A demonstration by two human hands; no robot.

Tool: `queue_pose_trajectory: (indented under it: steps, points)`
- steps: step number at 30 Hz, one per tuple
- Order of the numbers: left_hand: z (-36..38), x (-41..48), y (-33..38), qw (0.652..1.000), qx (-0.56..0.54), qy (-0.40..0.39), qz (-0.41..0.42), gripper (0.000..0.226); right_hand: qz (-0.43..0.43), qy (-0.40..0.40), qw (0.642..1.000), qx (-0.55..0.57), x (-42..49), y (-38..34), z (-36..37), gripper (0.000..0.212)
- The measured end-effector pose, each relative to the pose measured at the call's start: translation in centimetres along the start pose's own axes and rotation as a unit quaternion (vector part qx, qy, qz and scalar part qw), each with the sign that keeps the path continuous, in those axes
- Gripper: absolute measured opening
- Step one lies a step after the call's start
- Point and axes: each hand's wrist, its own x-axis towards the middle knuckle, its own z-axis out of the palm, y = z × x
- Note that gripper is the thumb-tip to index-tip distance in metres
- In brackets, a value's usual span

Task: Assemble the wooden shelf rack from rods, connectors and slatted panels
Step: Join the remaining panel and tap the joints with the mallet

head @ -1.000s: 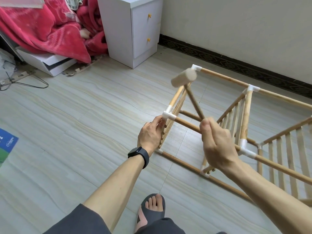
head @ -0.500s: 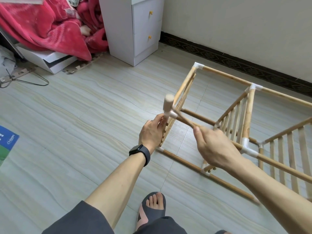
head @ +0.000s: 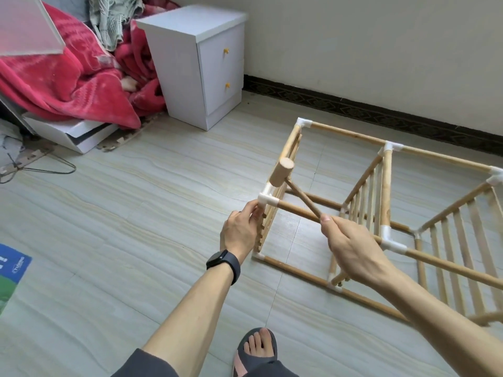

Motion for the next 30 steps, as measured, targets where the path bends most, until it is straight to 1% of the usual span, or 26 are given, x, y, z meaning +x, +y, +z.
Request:
queue_pose_trajectory:
  steps: [3,6,7,10,13,15,17,20,22,25,27,30]
  points:
    - [-1.0,0.0,0.7,1.0,0.003,-0.011,0.008,0.036,0.045,0.061,0.995,0.068,-1.9,1.6,-1.5,0.053]
    - [-1.6,-0.2,1.6,0.999,-0.039,-0.002,0.03,0.026,0.081,0.103,0.986,0.107,-4.3,3.1,-2.1,0.052]
    - [-1.7,-0.2,1.9,0.998,-0.055,0.003,0.03,0.026,0.09,0.111,0.984,0.108,-5.1,3.4,-2.0,0.052]
    - [-1.7,-0.3,2.3,0.998,-0.061,0.011,0.012,0.042,0.114,0.119,0.98,0.112,-6.6,4.1,-1.7,0.053]
    - [-1.3,-0.4,2.8,0.999,-0.038,0.031,-0.008,0.035,0.113,0.118,0.976,0.143,-7.1,4.6,-2.3,0.053]
    - [-0.9,-0.6,3.3,0.998,-0.031,0.043,-0.03,0.031,0.103,0.103,0.982,0.12,-7.3,4.5,-2.8,0.053]
    - [-0.6,-0.7,3.6,0.998,-0.034,0.043,-0.039,0.031,0.084,0.073,0.991,0.072,-6.9,3.8,-3.0,0.05]
    - [-1.0,-0.5,3.4,0.997,-0.06,0.029,-0.032,0.035,0.051,0.037,0.998,0.021,-5.0,1.9,-2.6,0.041]
    - [-1.3,-0.3,2.9,0.998,-0.052,0.016,-0.026,0.033,0.027,0.013,1.0,-0.003,-3.3,0.3,-2.1,0.038]
    - [-1.2,-0.1,2.3,0.999,-0.045,0.021,-0.02,0.028,-0.013,-0.012,0.999,-0.028,-0.6,-1.5,-1.3,0.043]
    - [-0.8,-0.1,2.1,0.999,-0.04,0.03,-0.019,0.027,-0.028,-0.044,0.998,-0.04,0.8,-2.1,-0.4,0.047]
    - [-0.6,0.0,2.0,0.998,-0.033,0.029,-0.034,0.026,-0.029,-0.109,0.984,-0.137,2.1,-2.4,0.4,0.049]
